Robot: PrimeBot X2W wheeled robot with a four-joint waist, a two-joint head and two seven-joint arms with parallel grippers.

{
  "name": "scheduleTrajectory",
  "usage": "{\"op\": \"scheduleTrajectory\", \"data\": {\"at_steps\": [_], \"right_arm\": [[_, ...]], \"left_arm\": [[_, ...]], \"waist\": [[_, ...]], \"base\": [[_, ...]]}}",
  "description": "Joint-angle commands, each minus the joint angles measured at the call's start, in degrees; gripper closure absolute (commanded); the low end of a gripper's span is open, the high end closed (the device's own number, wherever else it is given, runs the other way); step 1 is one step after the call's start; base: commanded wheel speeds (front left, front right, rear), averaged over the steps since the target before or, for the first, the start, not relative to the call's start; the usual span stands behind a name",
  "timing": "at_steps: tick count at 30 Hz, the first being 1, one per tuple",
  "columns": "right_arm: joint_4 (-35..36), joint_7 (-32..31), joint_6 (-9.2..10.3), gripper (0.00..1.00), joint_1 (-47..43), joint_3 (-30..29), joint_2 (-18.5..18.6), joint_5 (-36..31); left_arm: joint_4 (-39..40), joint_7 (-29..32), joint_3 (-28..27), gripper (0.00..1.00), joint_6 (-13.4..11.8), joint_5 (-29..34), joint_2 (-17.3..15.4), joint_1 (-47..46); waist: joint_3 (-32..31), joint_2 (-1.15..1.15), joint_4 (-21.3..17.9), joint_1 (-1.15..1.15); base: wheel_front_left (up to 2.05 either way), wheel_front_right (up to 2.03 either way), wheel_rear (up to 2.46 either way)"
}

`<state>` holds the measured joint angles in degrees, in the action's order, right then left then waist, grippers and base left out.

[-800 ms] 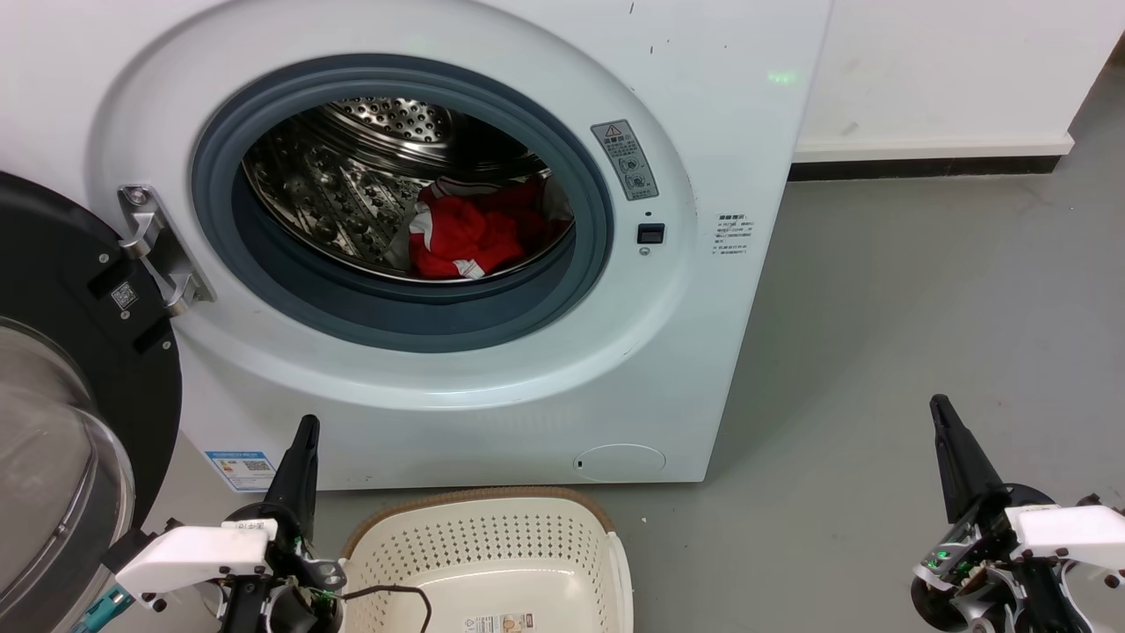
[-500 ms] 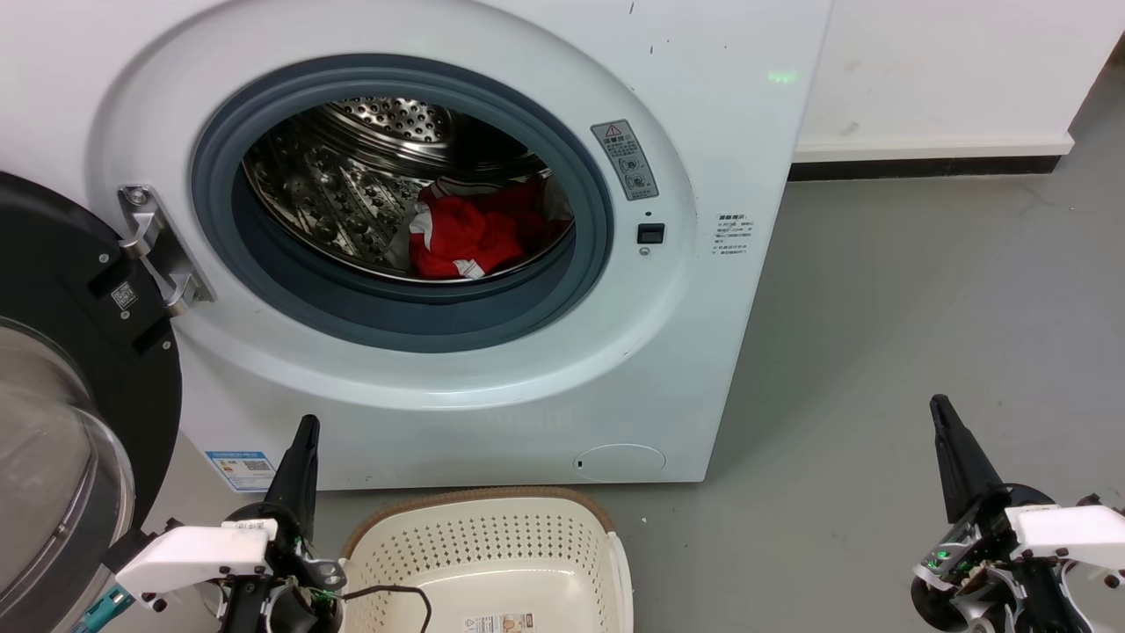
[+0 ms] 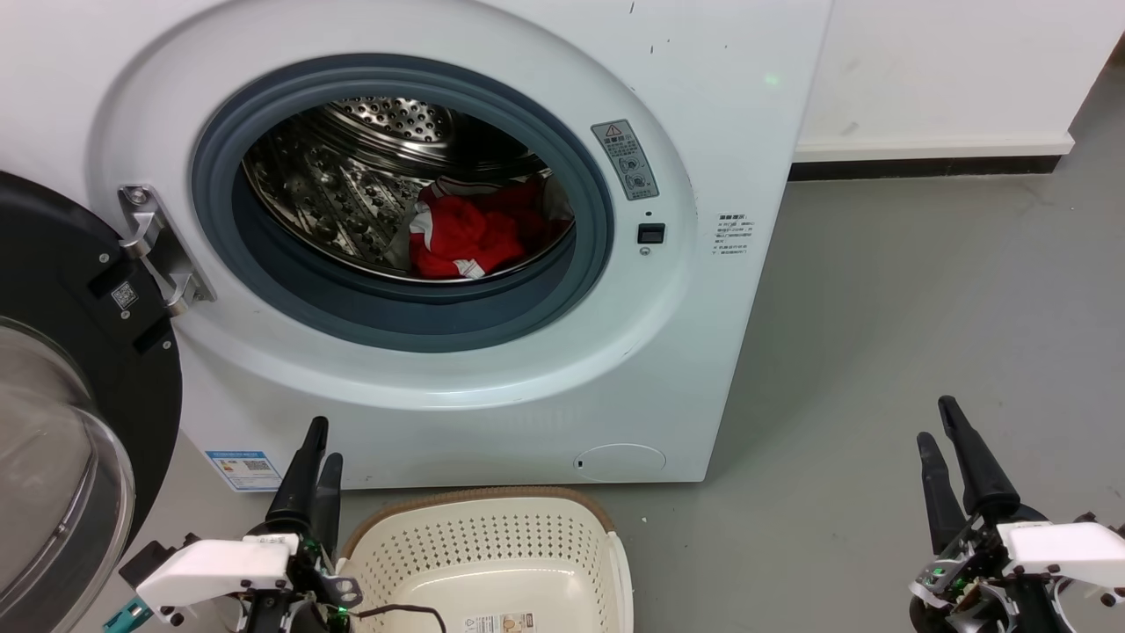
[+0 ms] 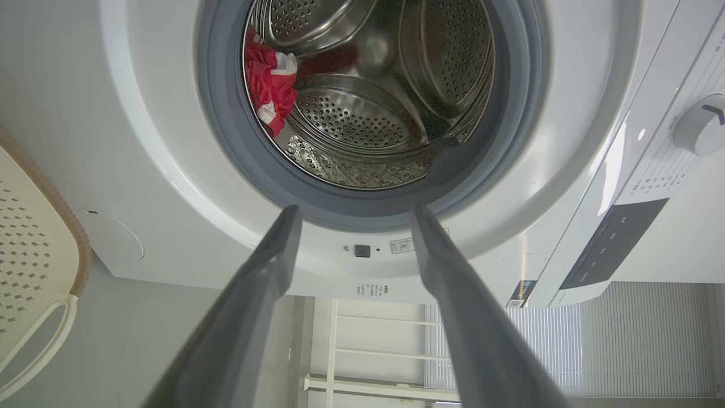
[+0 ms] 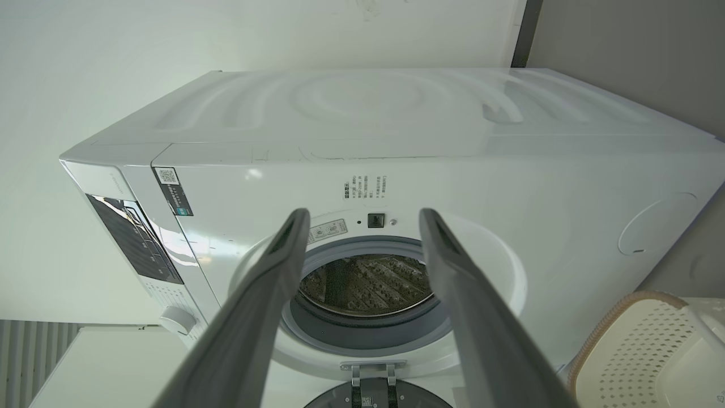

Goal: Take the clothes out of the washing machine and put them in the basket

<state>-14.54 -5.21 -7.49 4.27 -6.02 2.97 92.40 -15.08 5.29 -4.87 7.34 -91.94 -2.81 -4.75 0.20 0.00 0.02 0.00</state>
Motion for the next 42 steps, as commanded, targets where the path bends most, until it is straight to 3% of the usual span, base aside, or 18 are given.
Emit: {"op": "scheduleTrajectory", "data": {"at_steps": [1, 9, 22, 33, 42], "right_arm": [[2.0, 0.8, -0.01, 0.00, 0.2, 0.6, 0.0, -1.2], [4.3, 3.0, -0.01, 0.00, -1.0, 1.2, 0.0, -6.9], [8.4, 6.2, -0.01, 0.00, -3.3, 2.5, 0.0, -26.4], [10.0, 8.5, -0.01, 0.00, -5.2, 2.9, 0.0, -41.3], [11.2, 9.3, -0.01, 0.00, -6.3, 3.1, 0.0, -49.2]], "left_arm": [[1.4, -0.8, 1.0, 0.00, 0.1, 0.6, -0.1, -1.4], [3.5, -3.0, 1.8, 0.00, 0.1, 5.0, -0.1, -1.4], [6.1, -6.2, 2.5, 0.00, 0.1, 20.3, -0.1, -1.0], [7.2, -8.5, 4.7, 0.00, -1.5, 33.5, -0.1, -0.7], [7.2, -10.1, 6.3, 0.00, -2.8, 42.1, -0.1, -0.4]], "waist": [[0.0, 0.00, 0.0, 0.00], [0.0, 0.00, 0.2, 0.00], [0.0, 0.00, 0.6, 0.00], [-0.2, 0.00, 0.8, 0.00], [-0.3, 0.00, 1.0, 0.00]], "base": [[0.00, 0.00, 0.00], [0.00, 0.00, 0.00], [0.00, 0.00, 0.00], [0.00, 0.00, 0.00], [0.00, 0.00, 0.00]]}}
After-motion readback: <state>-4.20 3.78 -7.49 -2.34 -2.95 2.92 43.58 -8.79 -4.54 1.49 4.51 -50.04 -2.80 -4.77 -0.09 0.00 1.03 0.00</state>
